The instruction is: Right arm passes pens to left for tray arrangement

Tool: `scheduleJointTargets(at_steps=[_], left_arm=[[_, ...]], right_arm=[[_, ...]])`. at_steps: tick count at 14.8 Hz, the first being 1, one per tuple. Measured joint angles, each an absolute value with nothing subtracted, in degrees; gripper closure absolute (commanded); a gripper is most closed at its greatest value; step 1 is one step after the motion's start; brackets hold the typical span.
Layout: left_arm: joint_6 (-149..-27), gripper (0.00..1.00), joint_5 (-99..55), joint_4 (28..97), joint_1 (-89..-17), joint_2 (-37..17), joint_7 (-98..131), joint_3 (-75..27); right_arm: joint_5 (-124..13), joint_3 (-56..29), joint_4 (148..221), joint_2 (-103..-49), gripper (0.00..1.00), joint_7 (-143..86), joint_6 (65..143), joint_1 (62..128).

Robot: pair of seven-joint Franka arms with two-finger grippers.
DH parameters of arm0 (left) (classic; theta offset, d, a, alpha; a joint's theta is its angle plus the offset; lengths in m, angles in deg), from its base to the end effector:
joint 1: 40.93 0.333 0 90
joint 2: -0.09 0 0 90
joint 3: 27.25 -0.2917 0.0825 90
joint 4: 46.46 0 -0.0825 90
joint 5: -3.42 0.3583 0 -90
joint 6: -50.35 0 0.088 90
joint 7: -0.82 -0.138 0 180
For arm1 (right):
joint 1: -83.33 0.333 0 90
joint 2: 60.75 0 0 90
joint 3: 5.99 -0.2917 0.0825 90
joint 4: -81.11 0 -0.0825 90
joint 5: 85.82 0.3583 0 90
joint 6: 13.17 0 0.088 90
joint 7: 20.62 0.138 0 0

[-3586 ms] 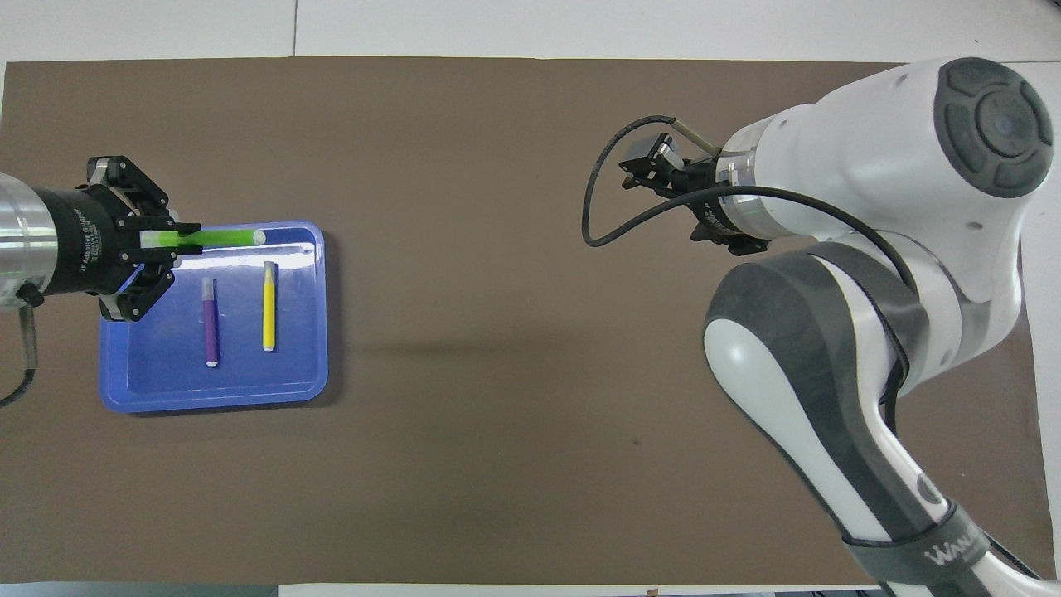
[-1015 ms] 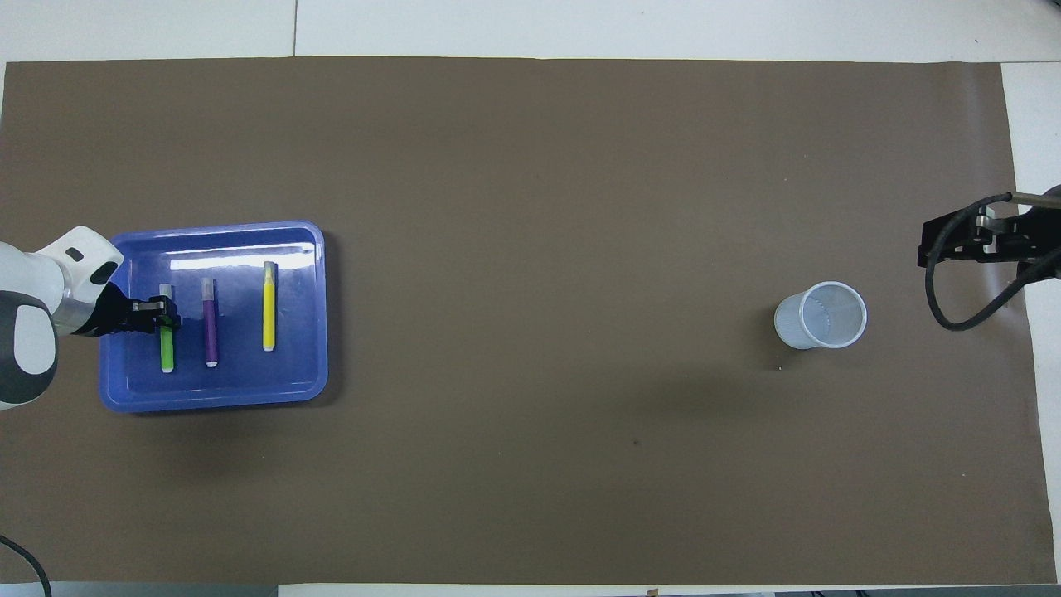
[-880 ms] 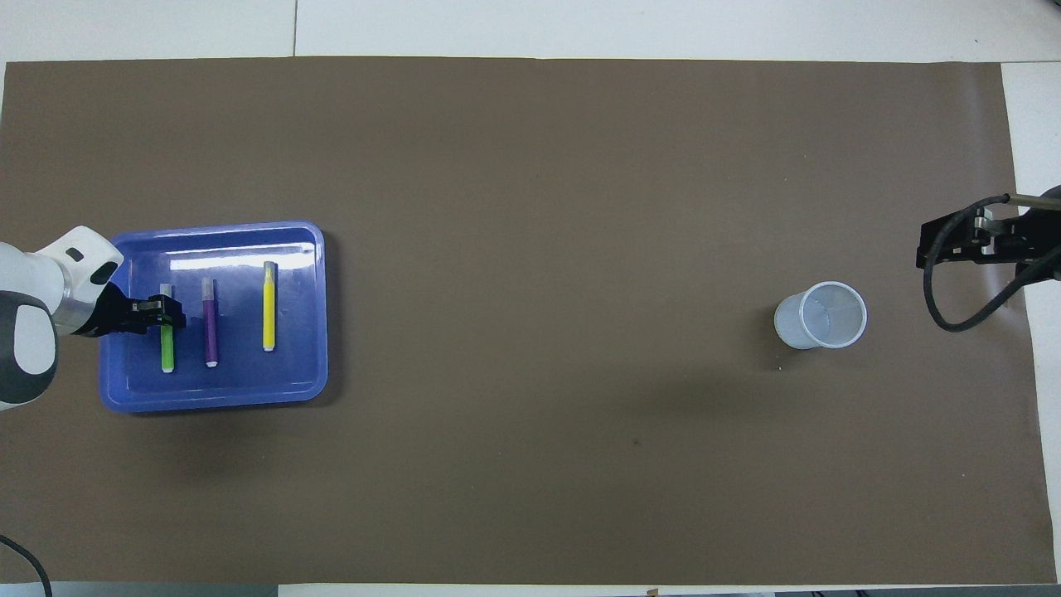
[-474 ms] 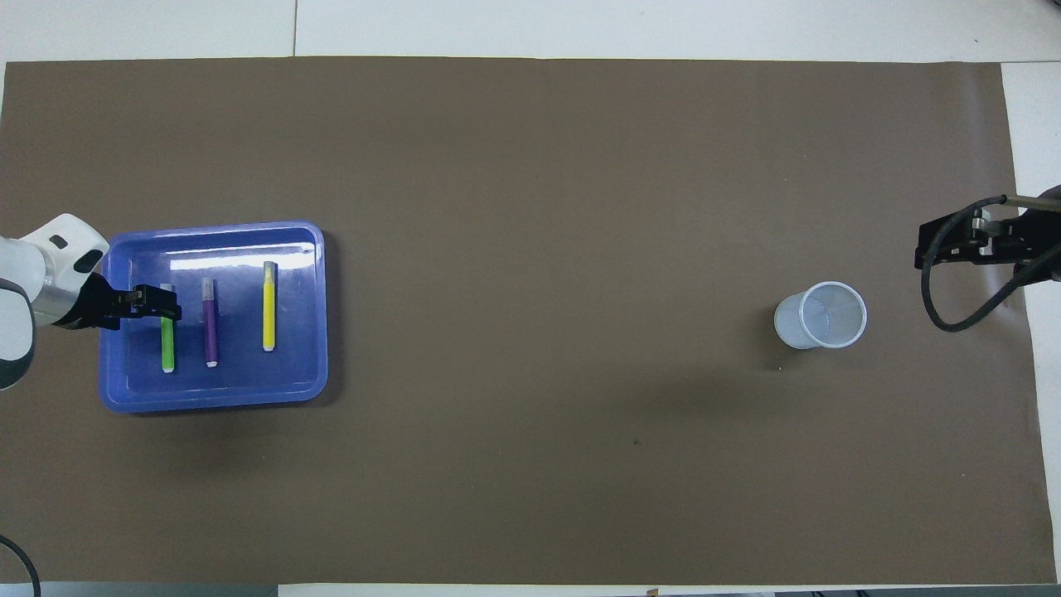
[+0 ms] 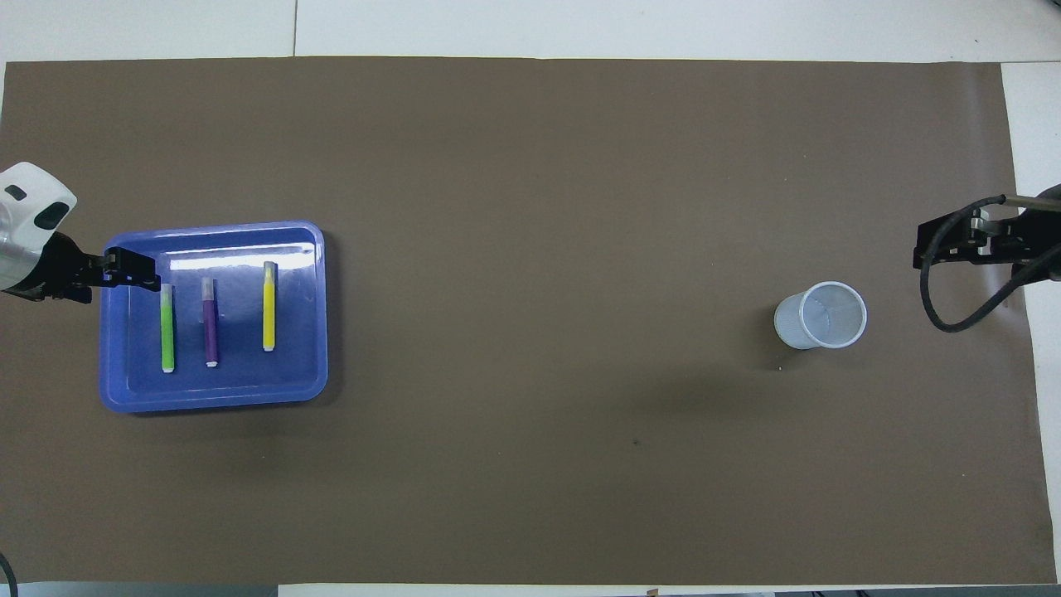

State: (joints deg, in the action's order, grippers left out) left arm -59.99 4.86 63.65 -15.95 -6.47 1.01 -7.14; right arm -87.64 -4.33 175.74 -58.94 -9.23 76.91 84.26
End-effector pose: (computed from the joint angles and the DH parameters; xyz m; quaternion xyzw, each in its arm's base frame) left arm 0.5420 0.0518 0.3831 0.9979 0.0392 -0.0513 0.0102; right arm 0.5164 -0.0111 0.5499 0.9941 -0.1051 -0.0224 0.0176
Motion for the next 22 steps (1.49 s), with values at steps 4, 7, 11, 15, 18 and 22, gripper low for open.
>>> scheduleJointTargets(at_steps=[4, 7, 11, 15, 18, 22], left_arm=[[-49.6, 0.00, 4.9, 58.1, -19.7, -3.3, 4.8, -7.0], [-42.3, 0.00, 4.9, 55.7, -22.1, 1.0, 5.0, -8.1], [-34.6, 0.00, 4.8, 55.5, -35.4, 7.0, 5.3, -20.3], [-33.0, 0.00, 4.0, 55.6, -43.0, 9.5, 9.6, -28.7], [-38.1, 0.00, 3.9, 55.4, -45.6, 7.9, 10.8, -30.8], [-36.2, 0.00, 3.9, 49.6, -49.2, 4.4, 10.7, -32.4]], right_arm=[[-87.3, -4.4, 174.6, -59.0, 0.00, -9.2, 77.2, 84.3], [-87.3, -4.5, 173.8, -59.0, 0.00, -9.2, 77.0, 84.3], [-87.2, -4.5, 173.7, -59.1, 0.00, -9.2, 76.9, 84.3], [-85.9, -4.5, 173.7, -59.1, 0.00, -9.2, 76.5, 84.3], [-85.8, -4.5, 173.7, -59.1, 0.00, -9.8, 76.2, 84.3], [-85.8, -4.5, 173.8, -59.1, 0.00, -10.0, 76.0, 84.3]])
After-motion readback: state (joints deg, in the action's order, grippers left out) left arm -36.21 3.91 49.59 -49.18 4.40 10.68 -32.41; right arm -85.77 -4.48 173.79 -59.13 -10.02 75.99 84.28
